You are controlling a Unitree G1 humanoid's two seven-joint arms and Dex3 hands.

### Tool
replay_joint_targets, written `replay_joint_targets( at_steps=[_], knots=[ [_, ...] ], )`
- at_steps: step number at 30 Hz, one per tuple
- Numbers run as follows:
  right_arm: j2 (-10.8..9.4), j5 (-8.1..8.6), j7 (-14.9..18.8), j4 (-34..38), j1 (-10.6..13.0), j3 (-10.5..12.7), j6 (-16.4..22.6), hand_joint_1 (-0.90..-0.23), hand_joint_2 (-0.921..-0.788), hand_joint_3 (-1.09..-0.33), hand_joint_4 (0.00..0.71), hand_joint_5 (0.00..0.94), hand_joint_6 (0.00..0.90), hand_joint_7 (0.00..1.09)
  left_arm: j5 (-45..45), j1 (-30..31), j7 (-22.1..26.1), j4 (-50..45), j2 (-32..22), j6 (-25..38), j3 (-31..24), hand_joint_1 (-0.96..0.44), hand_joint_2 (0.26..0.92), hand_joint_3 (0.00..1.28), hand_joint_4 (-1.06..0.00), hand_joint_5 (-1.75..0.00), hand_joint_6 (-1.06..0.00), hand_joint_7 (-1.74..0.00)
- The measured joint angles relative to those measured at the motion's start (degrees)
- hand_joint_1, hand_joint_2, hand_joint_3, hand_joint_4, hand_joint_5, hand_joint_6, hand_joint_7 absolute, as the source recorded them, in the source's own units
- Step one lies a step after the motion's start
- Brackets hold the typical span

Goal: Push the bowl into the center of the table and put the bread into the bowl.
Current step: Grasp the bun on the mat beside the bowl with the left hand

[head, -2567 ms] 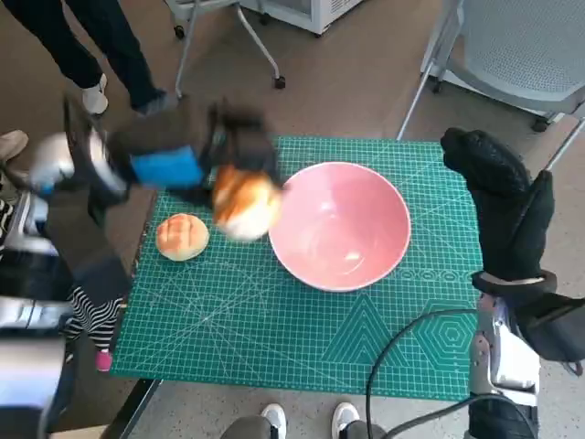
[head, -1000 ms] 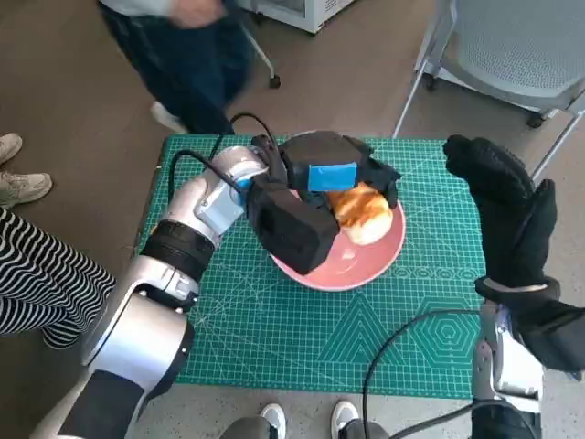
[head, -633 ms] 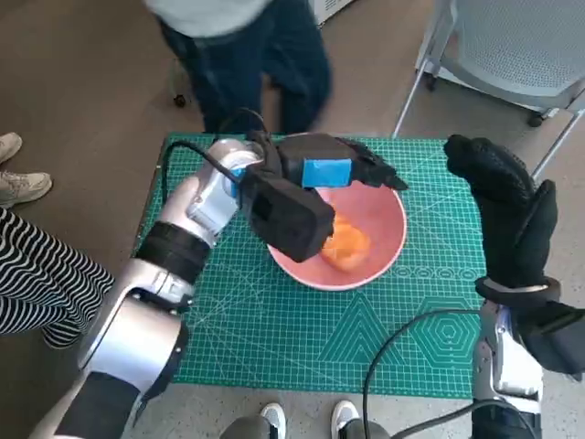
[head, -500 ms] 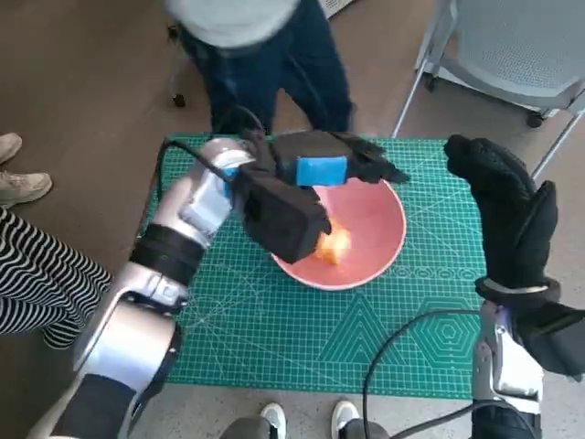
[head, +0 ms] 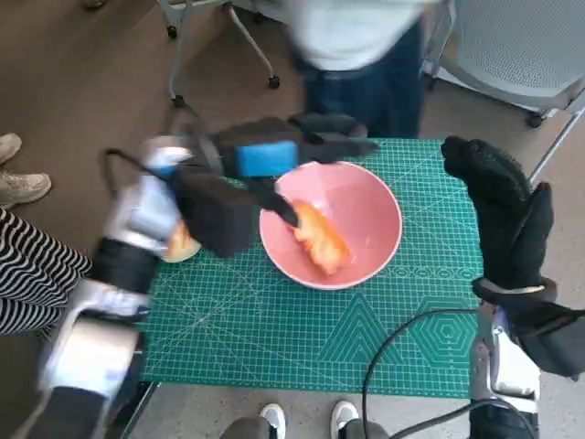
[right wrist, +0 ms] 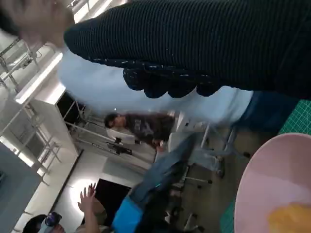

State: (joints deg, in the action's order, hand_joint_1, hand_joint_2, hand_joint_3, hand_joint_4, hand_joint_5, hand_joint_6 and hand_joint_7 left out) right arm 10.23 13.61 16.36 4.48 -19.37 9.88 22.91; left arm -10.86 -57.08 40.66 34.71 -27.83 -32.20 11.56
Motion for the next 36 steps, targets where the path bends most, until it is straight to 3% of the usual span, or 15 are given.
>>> replay_joint_targets(
  at_steps=[11,16,36],
  knots=[
    [0.06,0.19,0.51,0.31,-0.01,-0.04,0.0,-0.686,-0.921,-0.758,0.186,0.0,0.091,0.52,2.86,6.22,0.6,-7.94,-10.27,3.66,-7.24,-0.47,0.772,0.01,-0.03,-0.01,-0.2,-0.08],
    [0.06,0.22,0.82,0.56,-0.12,-0.09,0.0,-0.682,-0.921,-0.76,0.187,0.001,0.094,0.52,2.45,8.77,-0.11,-8.61,-12.61,4.82,-8.24,-0.43,0.751,0.0,-0.04,-0.01,-0.2,-0.09],
    [0.5,0.94,2.27,1.5,-0.87,-0.1,-0.51,-0.683,-0.921,-0.767,0.188,0.001,0.097,0.52,-1.85,13.42,0.89,-9.03,-15.67,13.15,-6.42,-0.23,0.693,0.0,-0.04,0.0,-0.2,-0.06]
  ],
)
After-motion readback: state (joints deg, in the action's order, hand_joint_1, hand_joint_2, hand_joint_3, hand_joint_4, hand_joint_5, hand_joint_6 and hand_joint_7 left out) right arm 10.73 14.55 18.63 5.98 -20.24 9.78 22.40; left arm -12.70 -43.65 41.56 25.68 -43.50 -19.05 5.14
